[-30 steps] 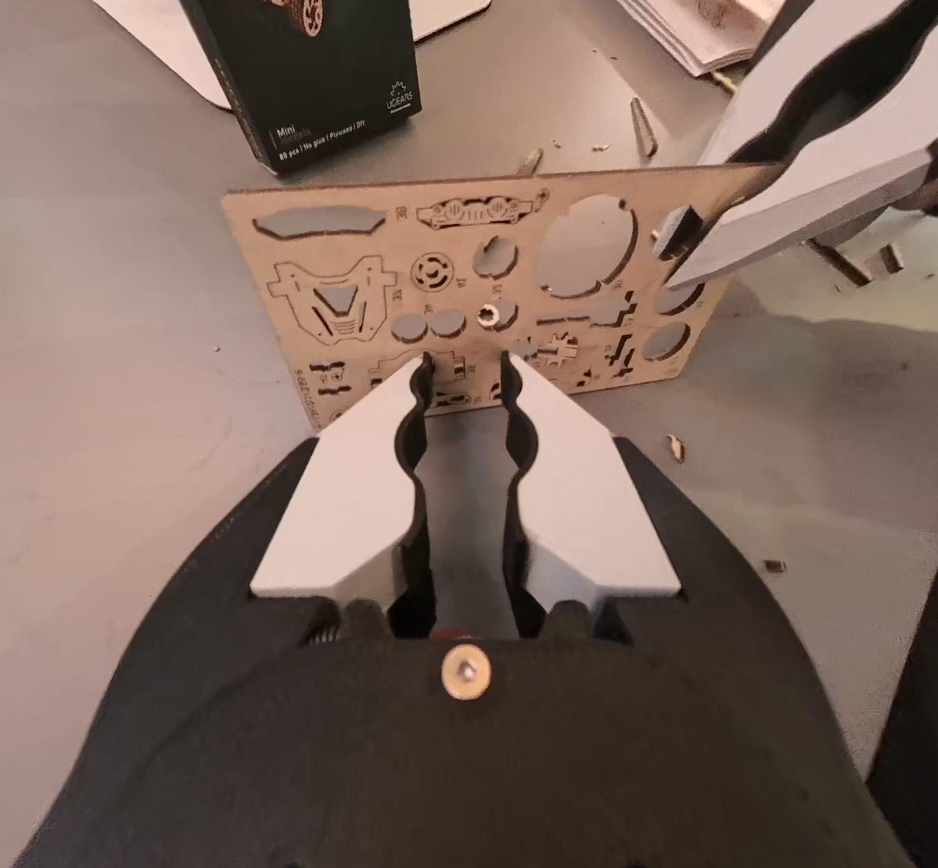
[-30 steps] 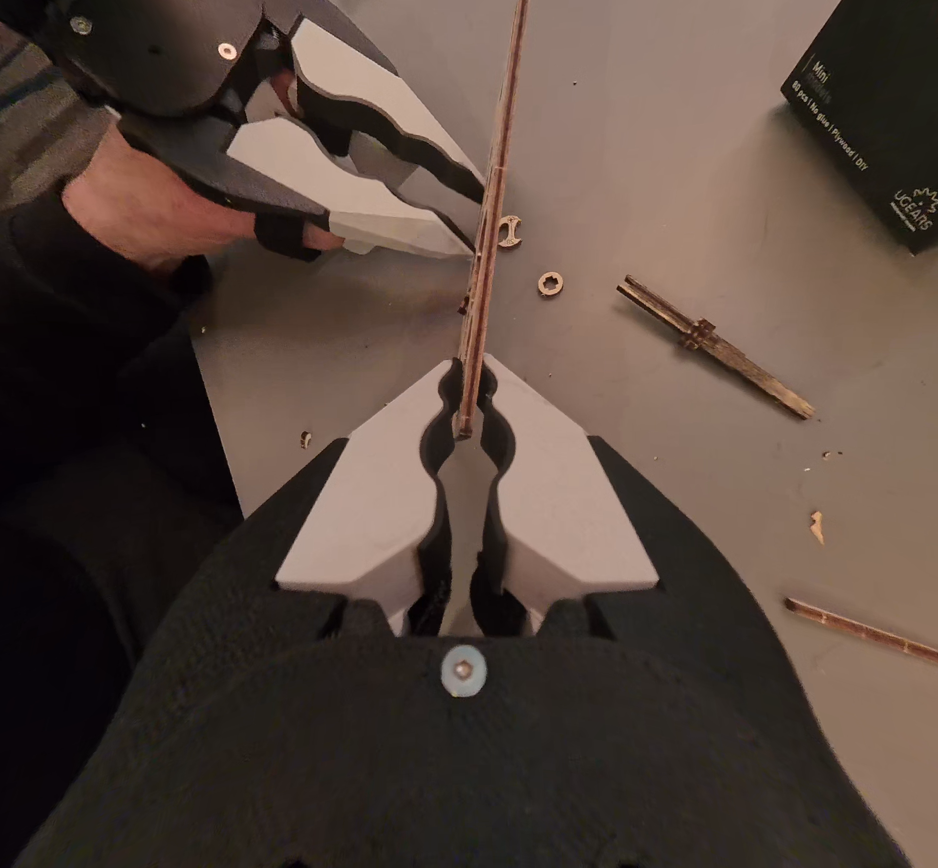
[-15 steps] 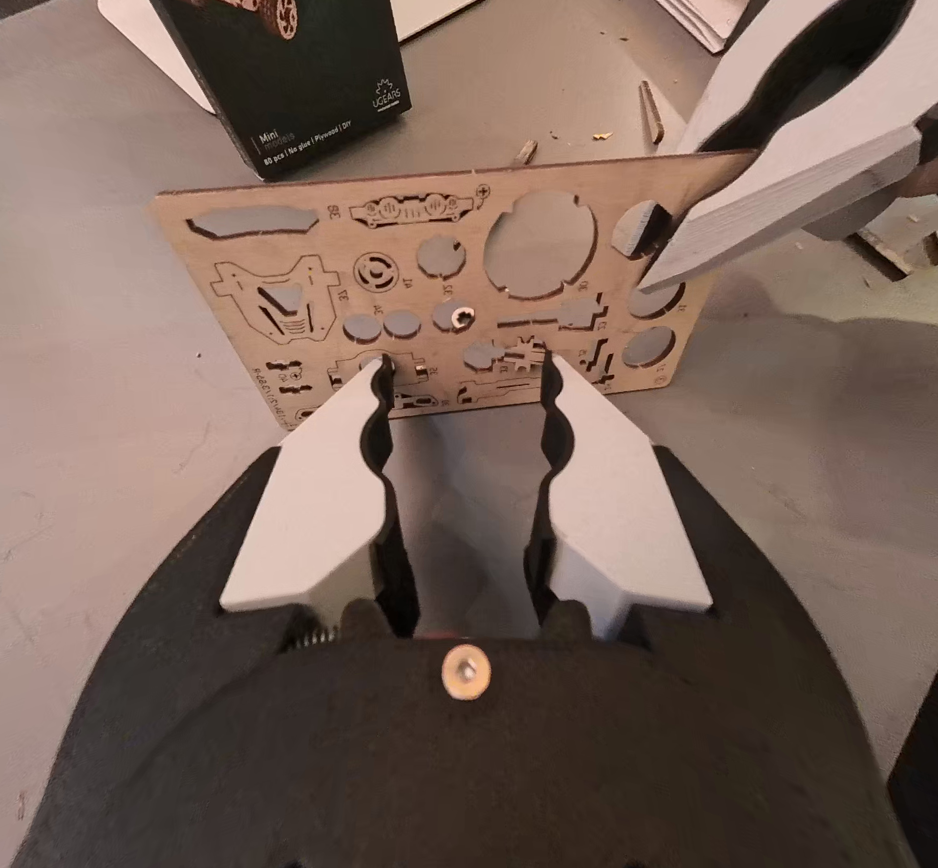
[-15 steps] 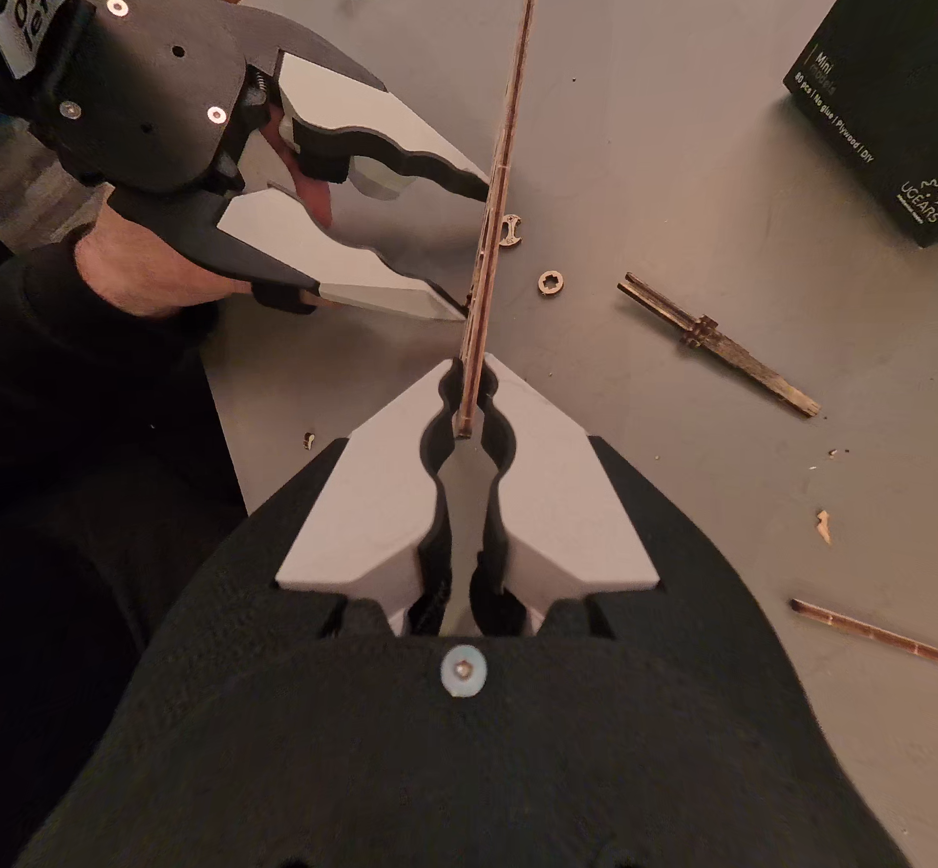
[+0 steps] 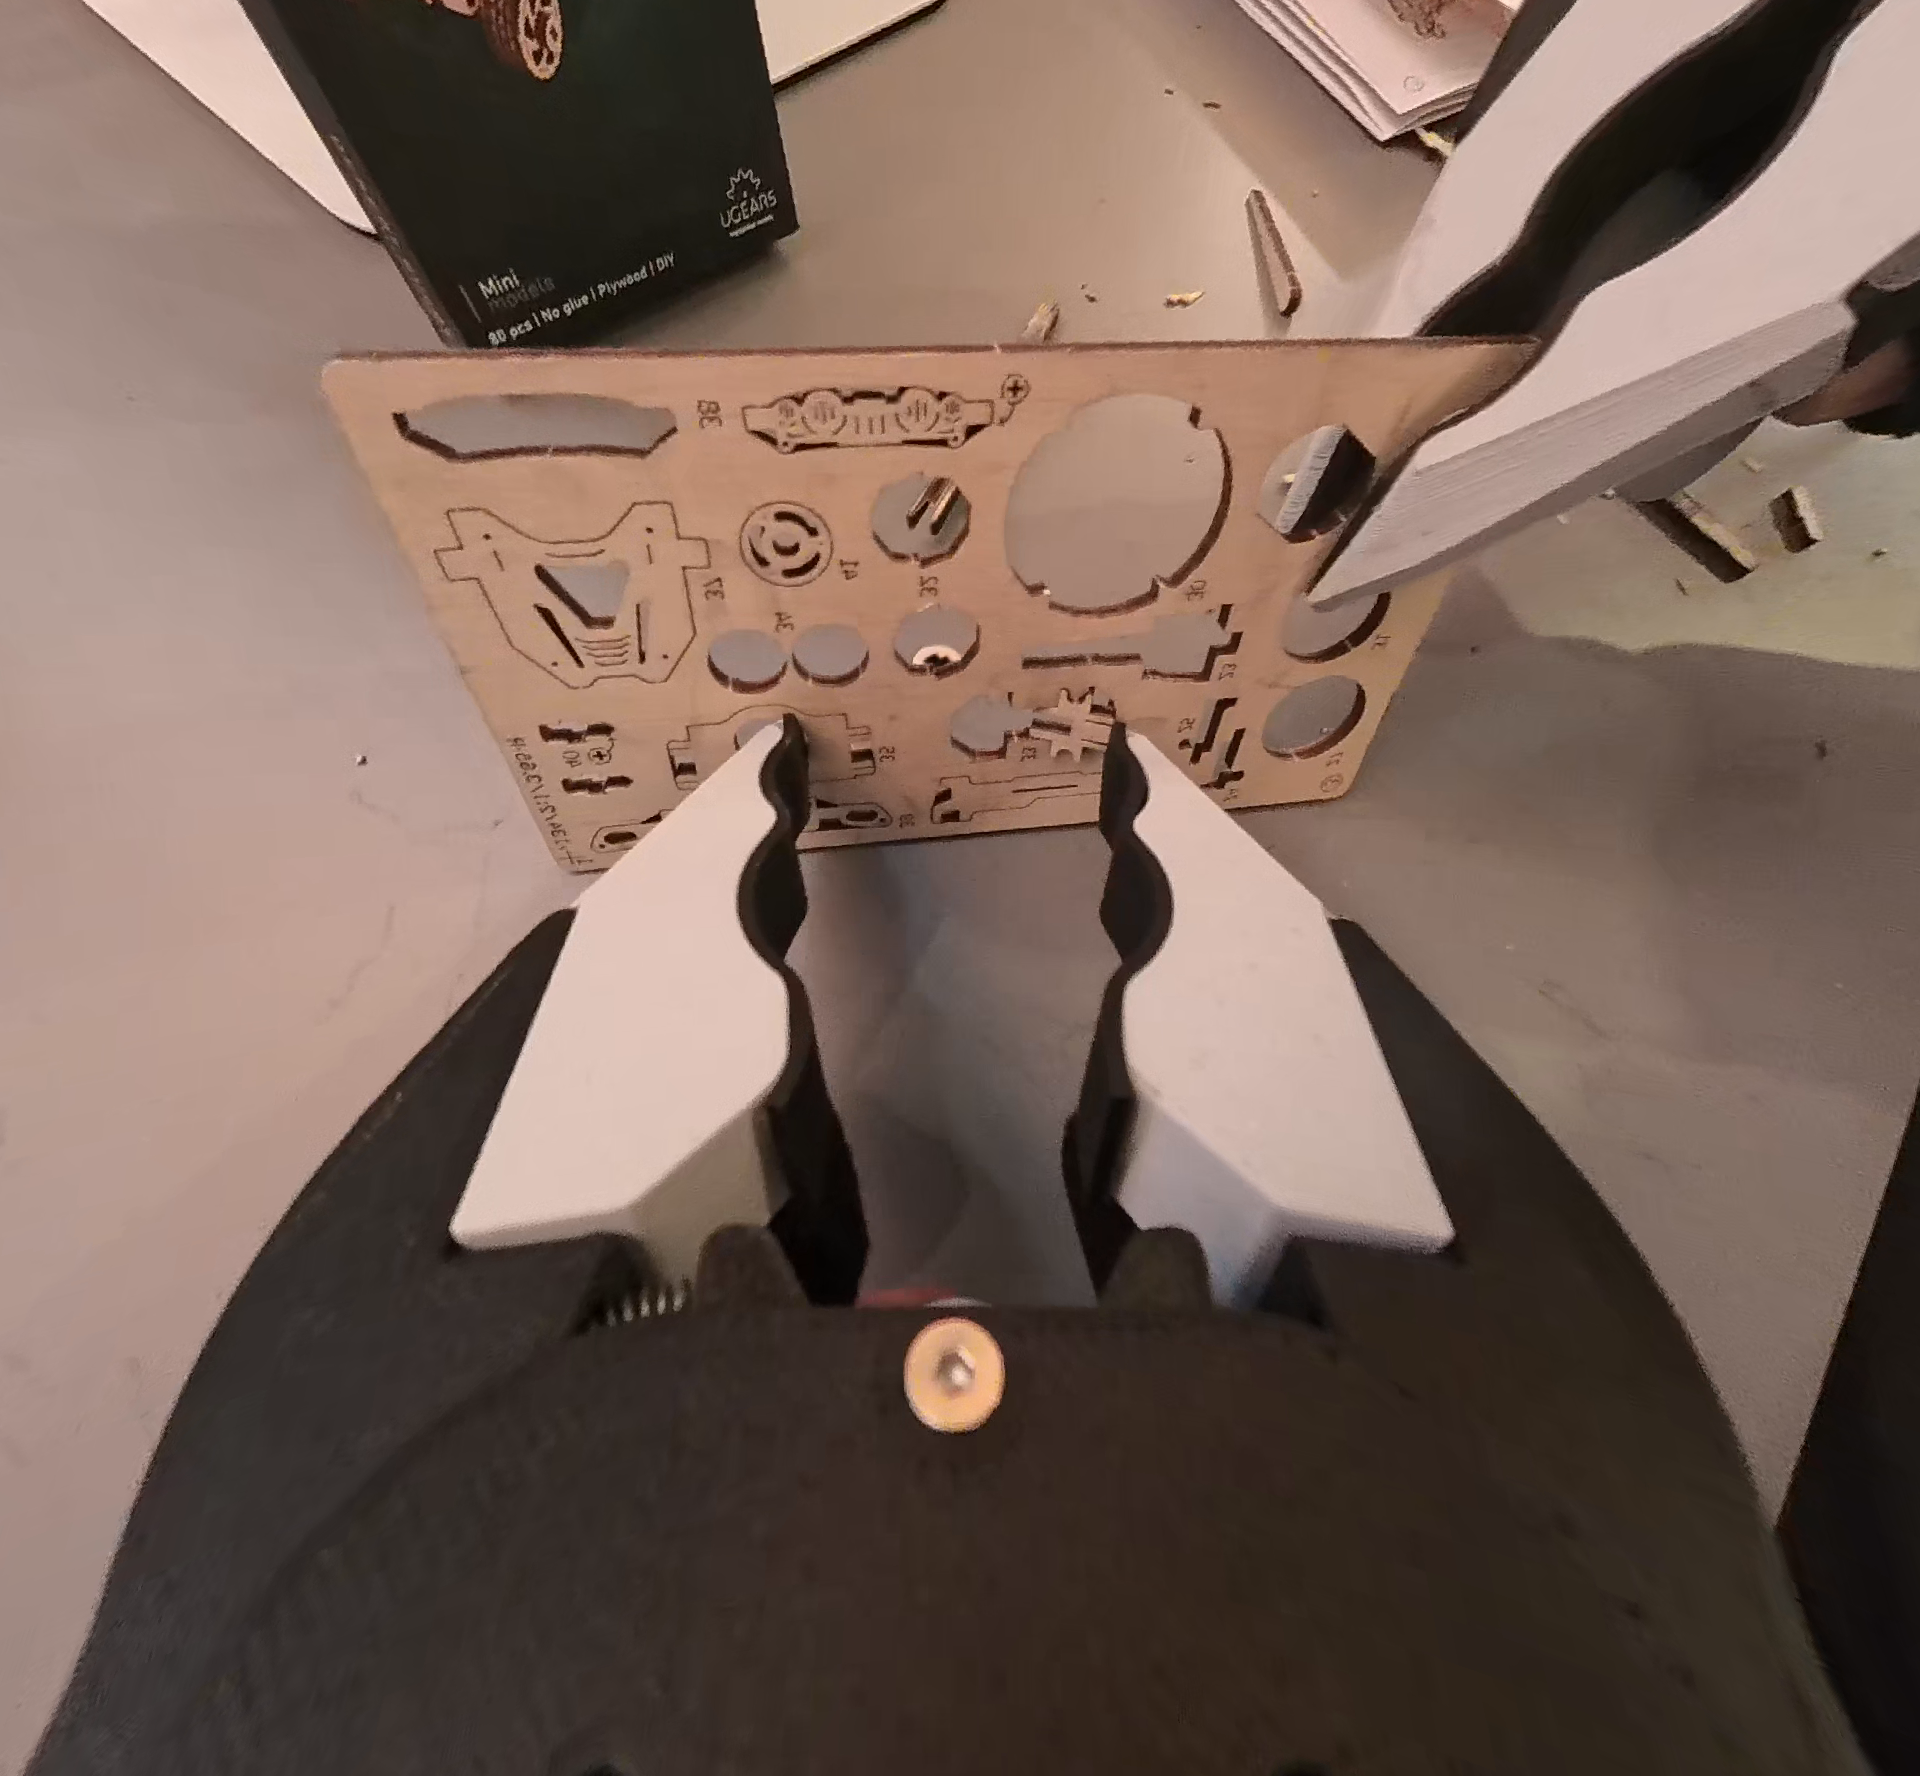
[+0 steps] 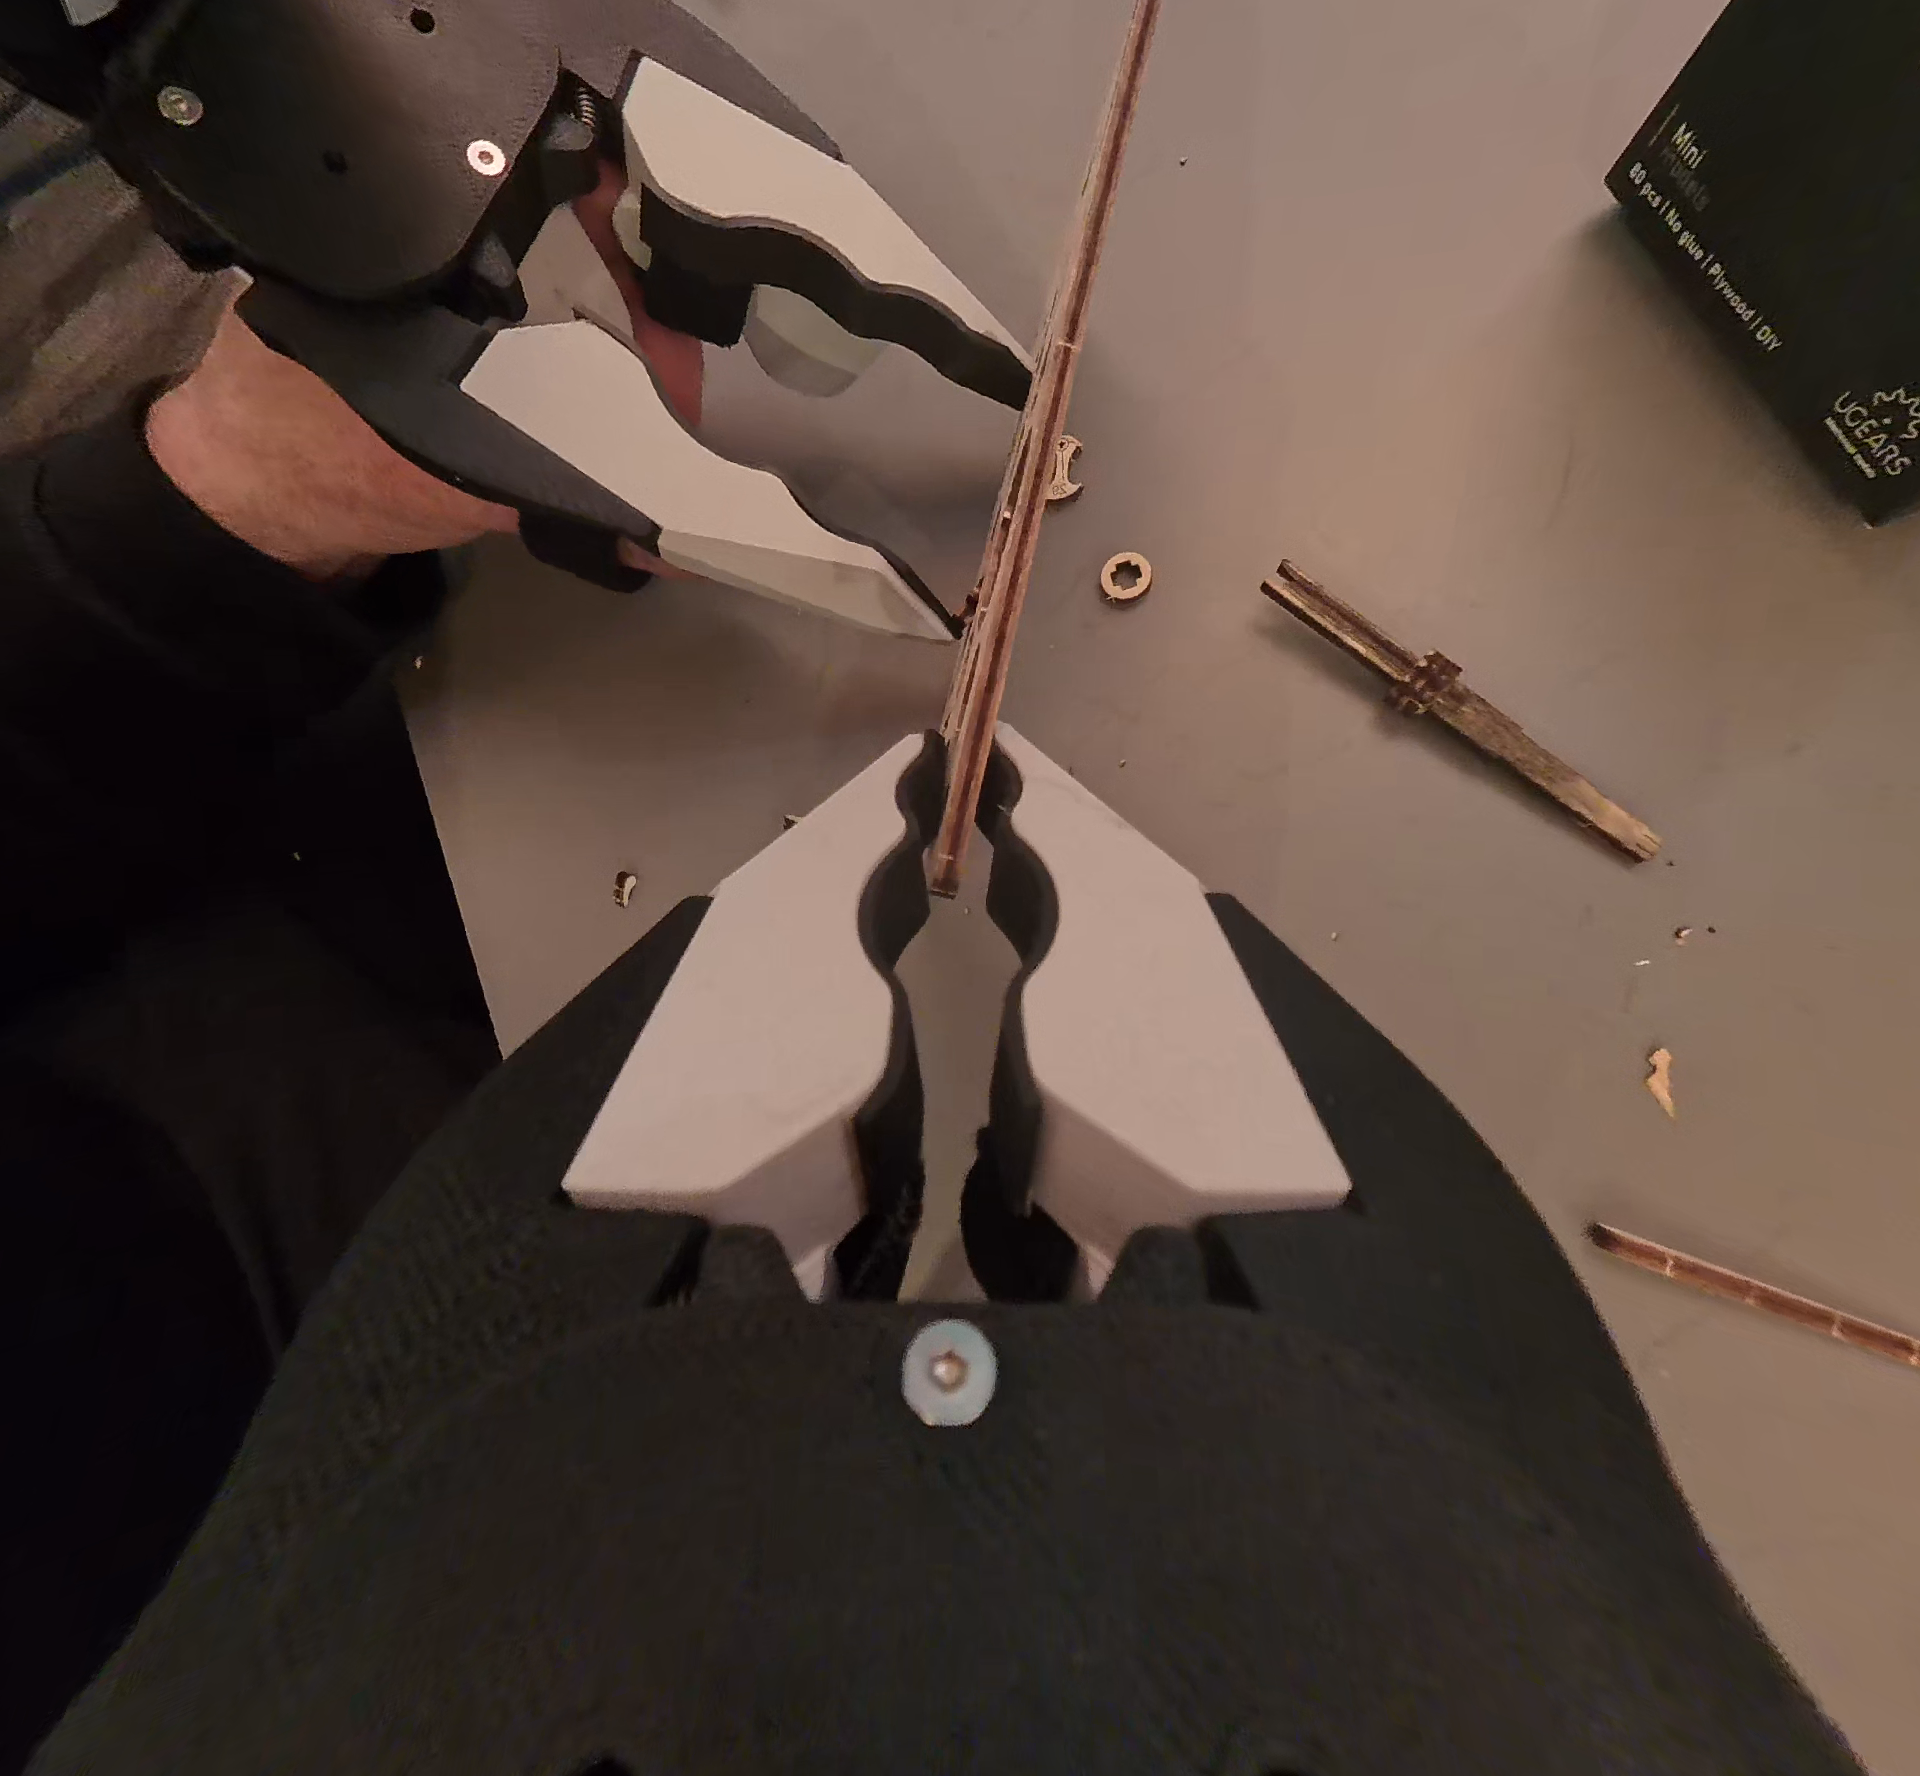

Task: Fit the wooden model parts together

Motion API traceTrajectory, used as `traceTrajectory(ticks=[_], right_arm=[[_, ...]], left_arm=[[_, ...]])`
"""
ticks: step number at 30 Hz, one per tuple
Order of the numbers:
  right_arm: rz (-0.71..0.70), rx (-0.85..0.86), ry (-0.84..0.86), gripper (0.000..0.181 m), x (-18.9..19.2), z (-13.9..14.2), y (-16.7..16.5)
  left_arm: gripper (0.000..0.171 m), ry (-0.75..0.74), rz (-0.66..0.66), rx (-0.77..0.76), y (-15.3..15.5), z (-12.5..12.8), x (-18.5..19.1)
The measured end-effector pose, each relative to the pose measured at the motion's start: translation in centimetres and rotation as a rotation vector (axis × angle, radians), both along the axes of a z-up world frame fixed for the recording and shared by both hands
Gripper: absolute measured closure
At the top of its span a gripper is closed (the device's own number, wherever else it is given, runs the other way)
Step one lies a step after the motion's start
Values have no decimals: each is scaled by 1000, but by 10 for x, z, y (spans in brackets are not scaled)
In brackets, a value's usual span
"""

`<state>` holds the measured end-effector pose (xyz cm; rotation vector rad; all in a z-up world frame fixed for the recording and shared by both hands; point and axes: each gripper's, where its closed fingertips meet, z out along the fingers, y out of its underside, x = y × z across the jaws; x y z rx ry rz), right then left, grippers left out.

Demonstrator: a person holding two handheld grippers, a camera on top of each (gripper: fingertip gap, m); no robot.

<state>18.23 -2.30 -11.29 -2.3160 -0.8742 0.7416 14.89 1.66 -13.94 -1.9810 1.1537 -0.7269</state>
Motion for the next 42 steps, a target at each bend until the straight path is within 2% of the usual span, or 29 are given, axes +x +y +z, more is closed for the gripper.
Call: traceTrajectory(ticks=[12, 13, 14, 16, 18, 22, 24, 27, 29, 31, 36, 42], right_arm=[[16, 13, -16, 178, 1, 0, 0], [19, 11, -21, 178, 2, 0, -1], [15, 13, -7, 179, 2, 1, -1], [9, 14, -18, 179, 0, 0, 0], [8, 20, -20, 179, 1, 0, 0], [-12, 8, 10, 180, 2, 2, 3], [-11, 12, 6, 180, 1, 2, 3], [-21, 9, 3, 180, 1, 1, 4], [-25, 4, 5, 180, 1, 0, 3], [-27, 1, 10, 180, 1, 0, 3], [-20, -5, 12, 180, 0, 0, 2], [-23, -25, 25, 180, 1, -1, 2]], left_arm=[[119, -28, -37, -35, 1, 2, -1], [147, -23, 8, -2, 11, 3, -8], [148, -57, 0, -49, 10, 4, -8], [147, -3, -13, -5, 11, 1, -9], [146, -31, -17, -36, 10, 2, -9], [120, -90, -21, -38, -3, 10, -8], [107, -28, 28, 48, -6, 7, -6], [102, 29, 138, 197, -7, 12, -4], [113, 34, 167, 274, -13, 19, -3], [143, 42, 80, 325, -29, 20, 9], [171, 128, -3, 322, -40, 5, 18], [171, 194, -4, 356, -35, -1, 15]])
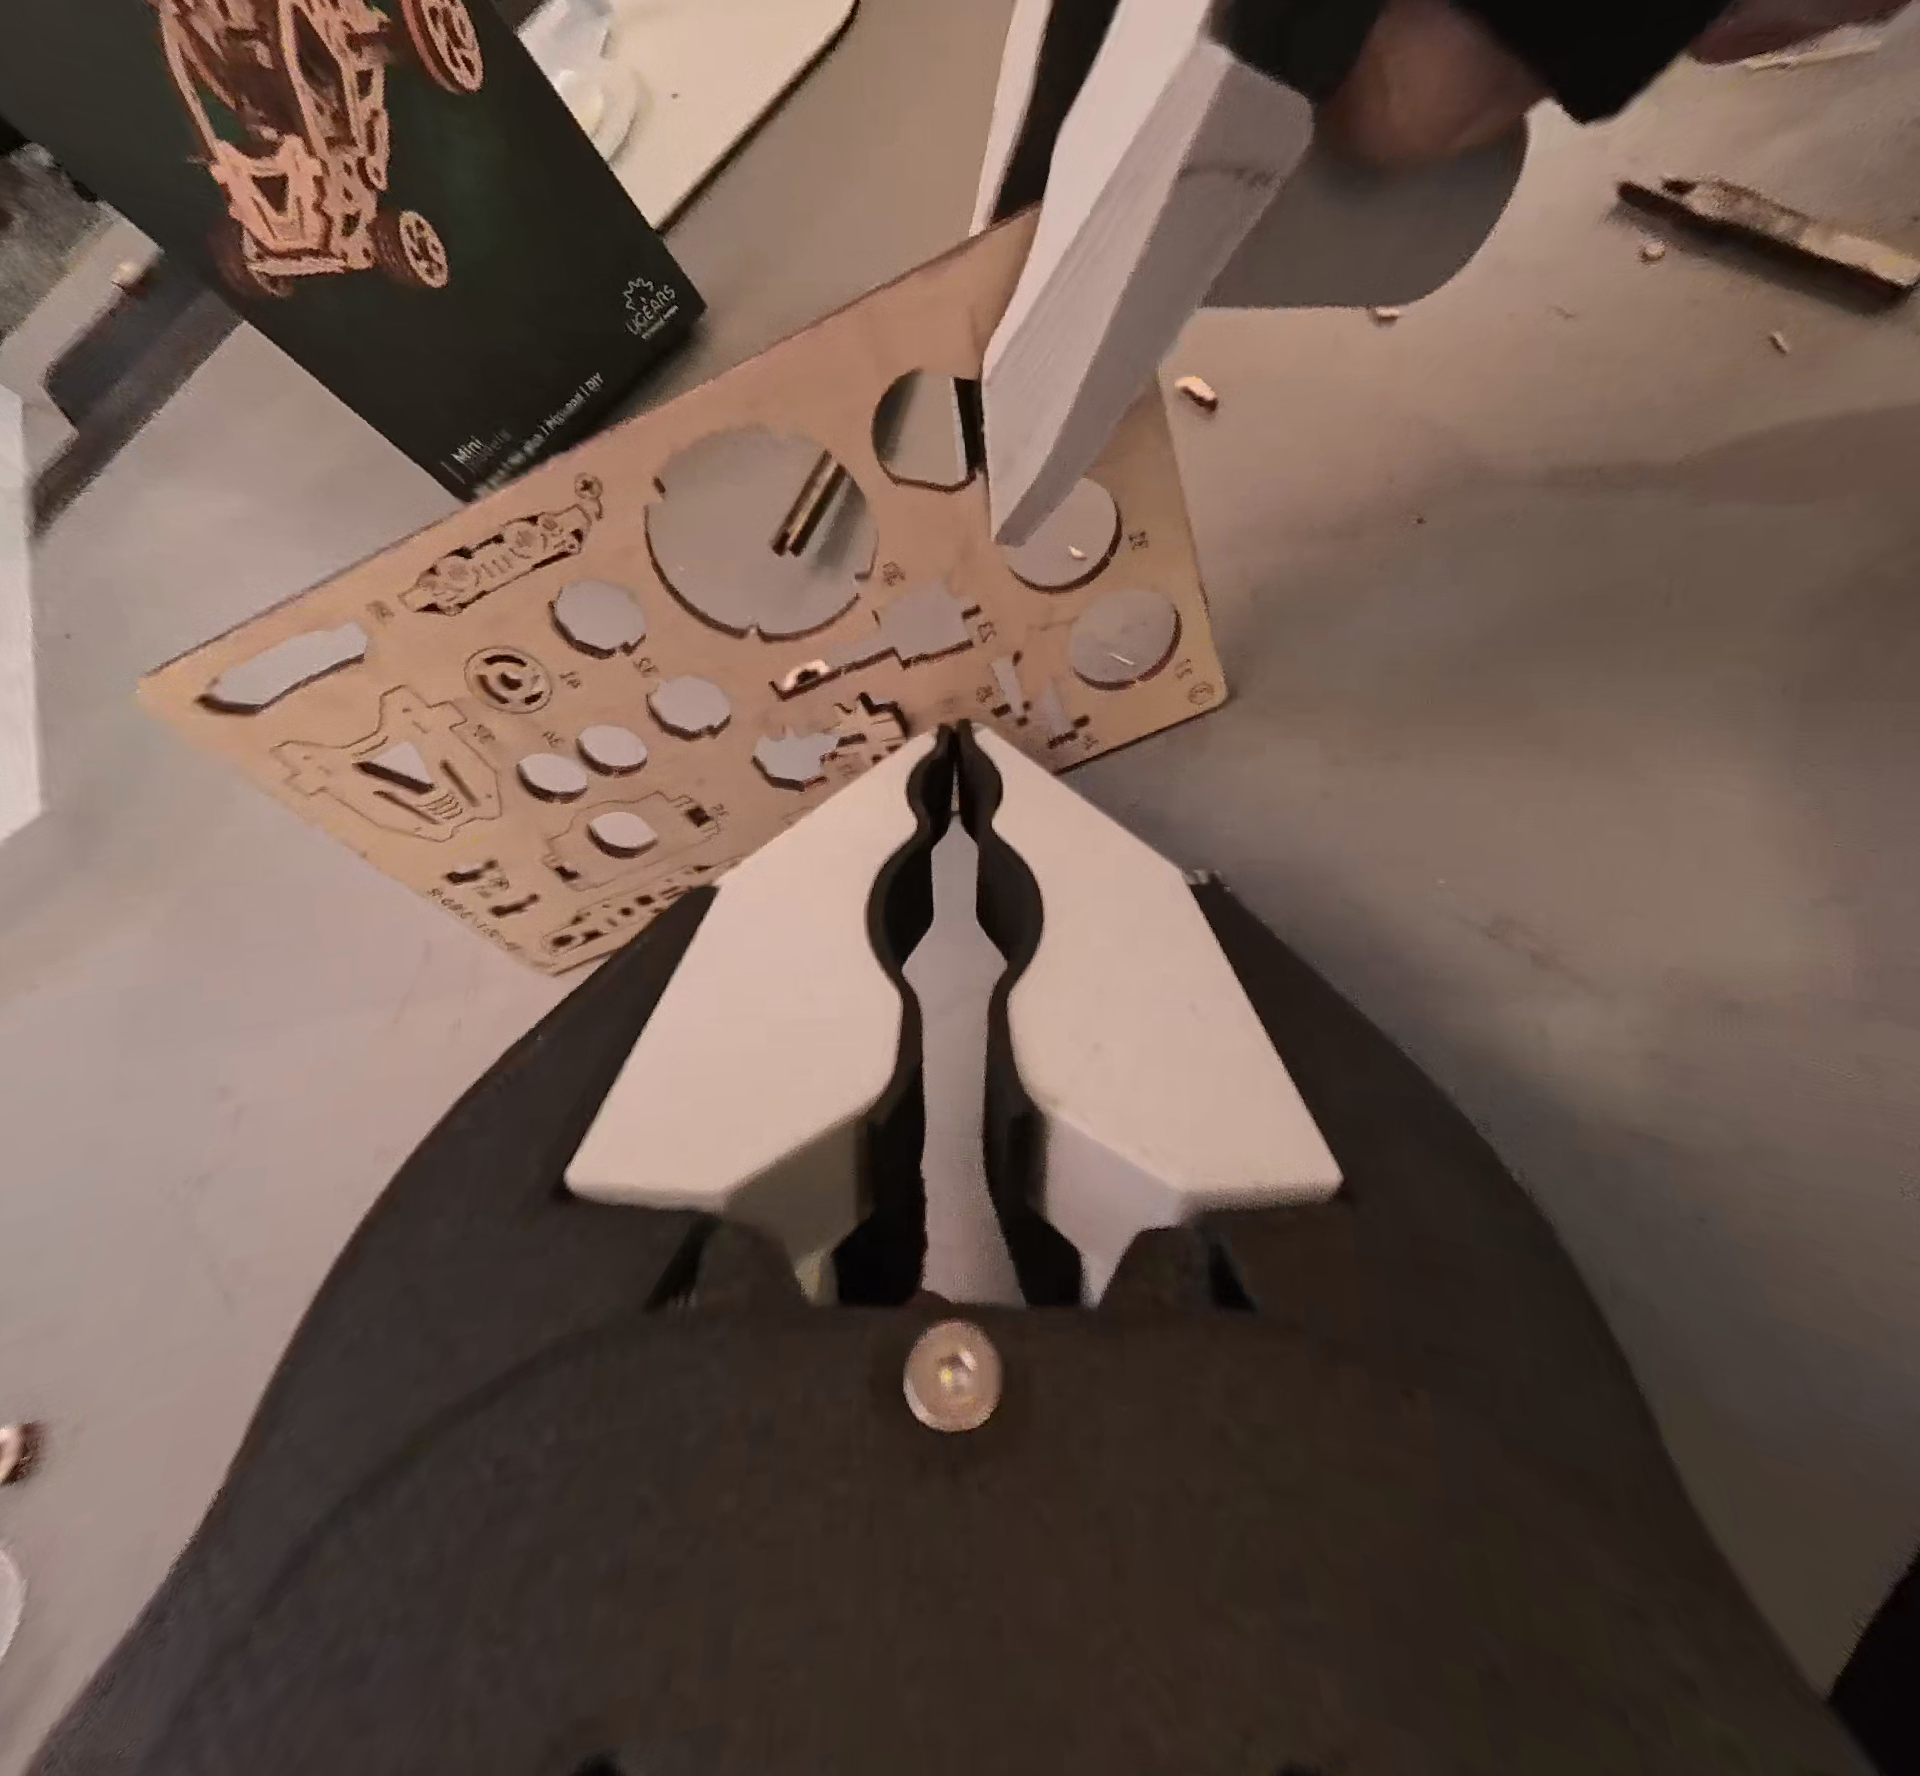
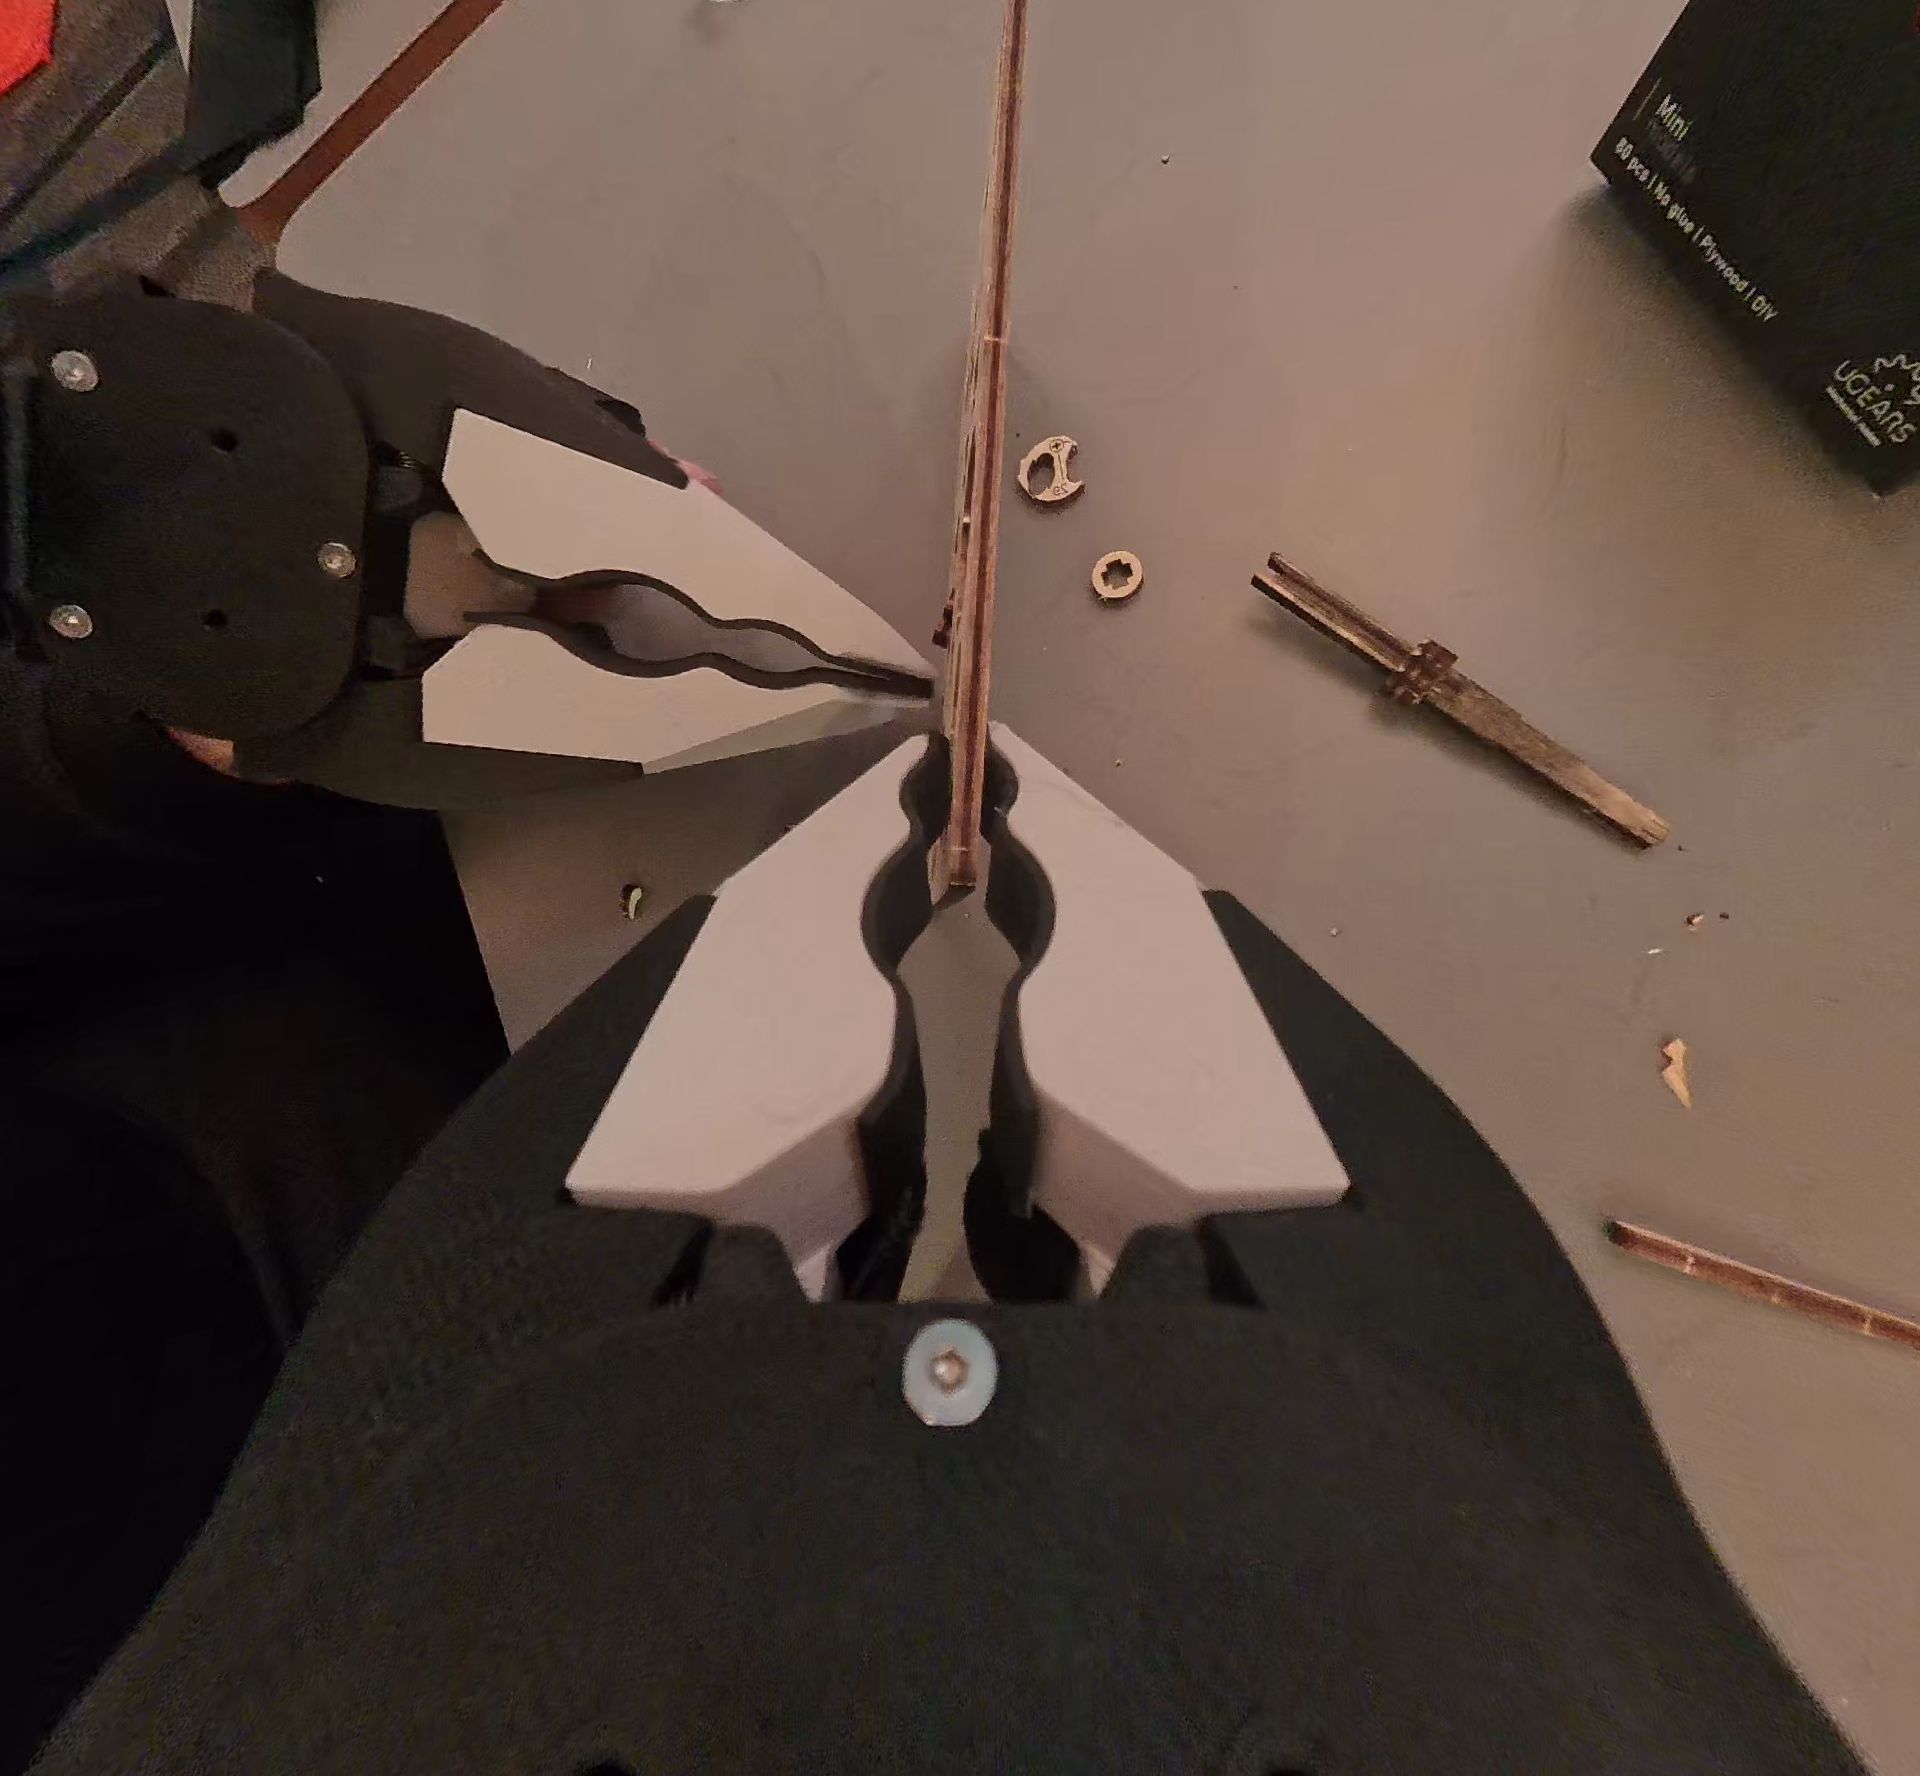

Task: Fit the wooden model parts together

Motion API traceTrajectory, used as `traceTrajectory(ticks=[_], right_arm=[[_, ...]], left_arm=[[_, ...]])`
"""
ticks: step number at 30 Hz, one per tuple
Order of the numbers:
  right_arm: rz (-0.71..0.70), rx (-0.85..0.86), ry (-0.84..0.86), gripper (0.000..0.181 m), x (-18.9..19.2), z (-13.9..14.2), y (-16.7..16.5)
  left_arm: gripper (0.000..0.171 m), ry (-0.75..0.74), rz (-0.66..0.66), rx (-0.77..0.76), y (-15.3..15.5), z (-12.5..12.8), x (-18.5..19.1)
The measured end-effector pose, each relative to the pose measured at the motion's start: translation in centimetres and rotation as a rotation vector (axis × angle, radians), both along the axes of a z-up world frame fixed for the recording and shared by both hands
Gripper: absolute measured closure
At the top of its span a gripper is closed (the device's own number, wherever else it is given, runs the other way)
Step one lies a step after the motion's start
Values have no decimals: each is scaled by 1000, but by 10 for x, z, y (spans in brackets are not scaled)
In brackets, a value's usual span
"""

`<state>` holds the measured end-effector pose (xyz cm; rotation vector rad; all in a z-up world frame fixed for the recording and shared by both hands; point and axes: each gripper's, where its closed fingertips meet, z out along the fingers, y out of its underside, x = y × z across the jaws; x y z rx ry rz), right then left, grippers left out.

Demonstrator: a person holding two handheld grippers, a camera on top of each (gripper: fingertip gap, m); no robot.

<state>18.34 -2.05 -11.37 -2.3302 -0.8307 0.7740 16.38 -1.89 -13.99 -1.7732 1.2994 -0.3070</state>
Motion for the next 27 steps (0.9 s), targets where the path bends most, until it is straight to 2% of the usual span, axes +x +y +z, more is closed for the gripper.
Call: traceTrajectory(ticks=[4, 7, 10, 18, 22, 27], right_arm=[[-1, -29, 22, 180, 1, -1, 2], [2, -36, 25, 180, 2, -1, 2], [1, -33, 13, 179, 4, -2, 2], [16, -23, -17, 179, 4, -2, 2], [14, -32, -1, 179, 3, -2, 2], [12, -45, 12, 179, 4, -4, 3]], left_arm=[[171, 23, 4, 103, 9, 9, -10], [171, 78, -34, 119, 12, 1, -6], [171, 55, -31, 120, 16, 0, -3], [171, 147, -32, 275, 18, 1, -2], [171, 125, -53, 341, 15, 7, -3], [171, 122, -52, 318, 17, 4, -4]])
